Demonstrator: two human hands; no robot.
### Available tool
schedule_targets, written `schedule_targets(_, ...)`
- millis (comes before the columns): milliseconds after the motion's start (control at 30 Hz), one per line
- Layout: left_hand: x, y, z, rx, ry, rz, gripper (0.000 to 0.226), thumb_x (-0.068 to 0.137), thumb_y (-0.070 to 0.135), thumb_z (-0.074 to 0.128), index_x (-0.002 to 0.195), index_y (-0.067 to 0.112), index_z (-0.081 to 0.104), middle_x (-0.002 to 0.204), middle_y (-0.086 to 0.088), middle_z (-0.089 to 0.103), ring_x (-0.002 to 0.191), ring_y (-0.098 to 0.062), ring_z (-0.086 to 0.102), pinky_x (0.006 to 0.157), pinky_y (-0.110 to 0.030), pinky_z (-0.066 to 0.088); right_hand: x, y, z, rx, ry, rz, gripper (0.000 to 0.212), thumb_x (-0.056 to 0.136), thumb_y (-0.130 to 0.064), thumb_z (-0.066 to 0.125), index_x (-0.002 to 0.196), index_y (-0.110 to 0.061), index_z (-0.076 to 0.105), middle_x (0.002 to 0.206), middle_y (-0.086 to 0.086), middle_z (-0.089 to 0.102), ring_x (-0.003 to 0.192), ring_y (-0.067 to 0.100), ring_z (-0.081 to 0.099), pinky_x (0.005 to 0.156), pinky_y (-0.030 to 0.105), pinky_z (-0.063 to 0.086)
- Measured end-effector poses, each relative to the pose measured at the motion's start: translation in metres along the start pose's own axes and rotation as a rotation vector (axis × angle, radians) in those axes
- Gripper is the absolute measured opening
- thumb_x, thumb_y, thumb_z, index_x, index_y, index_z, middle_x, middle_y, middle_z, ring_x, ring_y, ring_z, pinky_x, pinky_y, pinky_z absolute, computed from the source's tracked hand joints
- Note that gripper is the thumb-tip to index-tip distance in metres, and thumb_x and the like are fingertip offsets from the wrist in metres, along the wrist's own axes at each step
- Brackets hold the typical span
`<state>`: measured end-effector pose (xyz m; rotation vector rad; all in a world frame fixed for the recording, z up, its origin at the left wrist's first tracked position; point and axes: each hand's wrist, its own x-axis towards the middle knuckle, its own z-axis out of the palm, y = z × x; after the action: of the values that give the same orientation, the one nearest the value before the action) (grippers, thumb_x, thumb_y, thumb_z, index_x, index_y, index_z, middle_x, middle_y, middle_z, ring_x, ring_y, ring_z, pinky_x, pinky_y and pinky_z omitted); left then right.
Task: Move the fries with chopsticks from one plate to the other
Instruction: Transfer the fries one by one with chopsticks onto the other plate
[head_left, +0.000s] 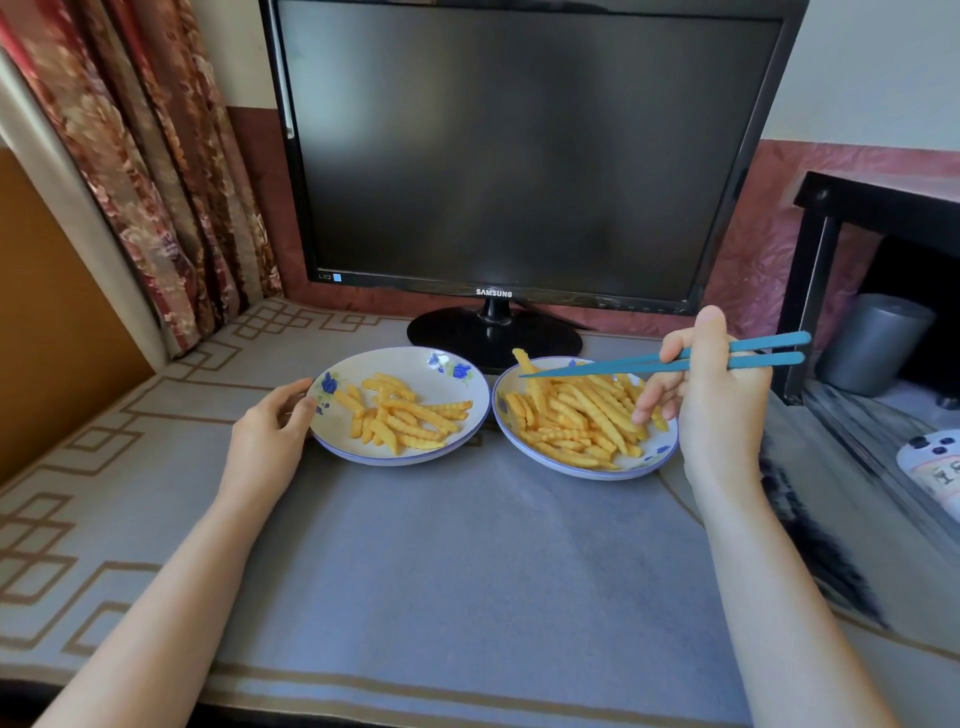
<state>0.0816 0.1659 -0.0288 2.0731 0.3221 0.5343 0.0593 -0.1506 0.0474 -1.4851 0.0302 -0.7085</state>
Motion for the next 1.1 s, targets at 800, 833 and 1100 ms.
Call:
schedule_targets(800,-0.001,0.000,0.000,0.008,-0.001,0.005,0.032,0.096,0.020,0.046,0.124,0.016,0.060,0.116,-0.004,0.065,0.092,-0.010,0.051,0.082,-0.022,0.033,-0.043,0.040,0.065,-0.031,-0.488,-0.041,0.037,0.105,-0.026,0.036,0.078,-0.008,0.055,0.047,0.006,0.054,0.044,0.013,0.051,0.051,0.012,0.037)
schedule_targets(833,-0.001,0.000,0.000,0.011,-0.002,0.005,0.032,0.096,0.020,0.046,0.124,0.016,0.060,0.116,-0.004,0.065,0.092,-0.010,0.051,0.082,-0.022,0.033,-0.043,0.039,0.064,-0.032,-0.487,-0.043,0.038,0.105,-0.026,0.036,0.078,-0.008,0.055,0.048,0.006,0.054,0.045,0.014,0.052,0.051,0.012,0.037)
schedule_targets(1100,-0.001,0.000,0.000,-0.004,-0.002,0.004,0.031,0.096,0.019,0.046,0.123,0.017,0.060,0.108,0.001,0.063,0.090,-0.010,0.053,0.082,-0.023,0.034,-0.017,0.010,0.036,0.037,-0.215,-0.033,0.039,0.104,-0.026,0.038,0.072,-0.009,0.053,0.045,0.014,0.044,0.034,0.019,0.044,0.038,0.018,0.032)
